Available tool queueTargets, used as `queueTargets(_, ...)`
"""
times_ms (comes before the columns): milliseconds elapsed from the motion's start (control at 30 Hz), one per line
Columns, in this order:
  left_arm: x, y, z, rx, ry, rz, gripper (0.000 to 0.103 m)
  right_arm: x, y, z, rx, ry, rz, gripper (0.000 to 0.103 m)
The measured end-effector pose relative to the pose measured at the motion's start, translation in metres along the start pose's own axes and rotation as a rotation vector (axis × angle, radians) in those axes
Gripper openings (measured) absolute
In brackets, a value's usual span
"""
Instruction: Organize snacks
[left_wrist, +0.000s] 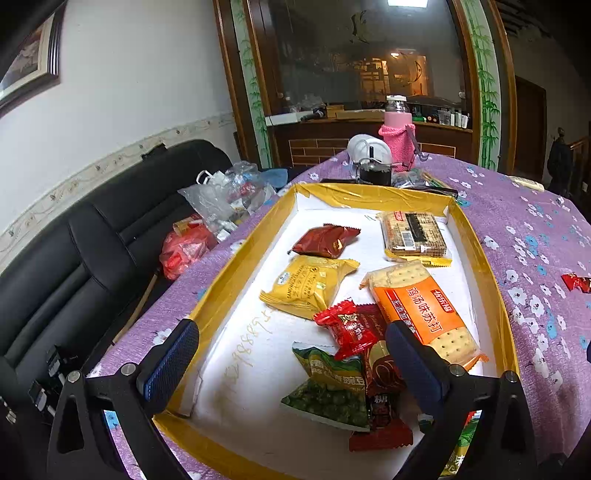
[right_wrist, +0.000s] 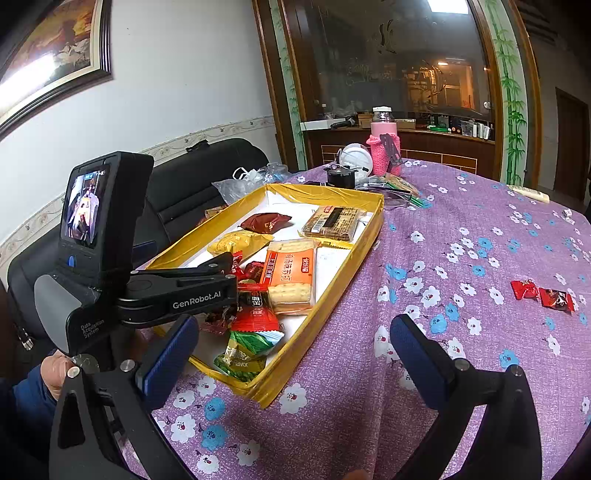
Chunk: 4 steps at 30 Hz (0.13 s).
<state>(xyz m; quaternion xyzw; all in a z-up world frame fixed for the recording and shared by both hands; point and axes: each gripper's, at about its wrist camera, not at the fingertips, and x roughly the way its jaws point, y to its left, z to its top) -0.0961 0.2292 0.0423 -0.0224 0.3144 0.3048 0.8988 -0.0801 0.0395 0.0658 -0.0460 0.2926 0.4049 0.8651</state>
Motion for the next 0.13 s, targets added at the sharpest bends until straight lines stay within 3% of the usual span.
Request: queueTargets(133,-0.0031,-0.0004,-0.0005,0.008,-0.019,0.016,0.103,-0.0003,-0.0008,0.0001,0.007,0.0,-0.005,0.103)
